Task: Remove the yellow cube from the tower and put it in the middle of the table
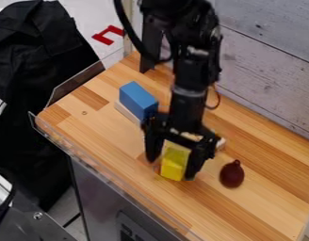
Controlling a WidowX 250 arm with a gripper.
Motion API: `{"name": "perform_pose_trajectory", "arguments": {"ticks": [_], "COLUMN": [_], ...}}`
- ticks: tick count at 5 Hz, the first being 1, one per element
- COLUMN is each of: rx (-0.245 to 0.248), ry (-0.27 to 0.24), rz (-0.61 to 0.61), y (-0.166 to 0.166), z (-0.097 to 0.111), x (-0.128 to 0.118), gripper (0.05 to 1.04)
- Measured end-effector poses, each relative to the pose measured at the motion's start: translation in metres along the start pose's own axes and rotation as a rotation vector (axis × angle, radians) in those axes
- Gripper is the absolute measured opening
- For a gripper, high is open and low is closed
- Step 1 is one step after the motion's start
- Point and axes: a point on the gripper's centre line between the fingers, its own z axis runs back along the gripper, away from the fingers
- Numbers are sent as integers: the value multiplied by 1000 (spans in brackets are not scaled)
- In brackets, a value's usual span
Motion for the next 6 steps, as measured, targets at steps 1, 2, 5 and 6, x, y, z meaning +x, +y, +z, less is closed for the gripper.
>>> {"name": "perform_pose_trajectory", "arguments": {"ticks": [1, 2, 5, 6], "rx": [27, 61, 132, 120], "ry": [-85, -96, -120, -108], "rz": [13, 15, -37, -27], "y": [0, 4, 44, 51], "z": [35, 45, 57, 54], "x": [-4, -3, 49, 50], "gripper": [1001, 1001, 1001, 1001]}}
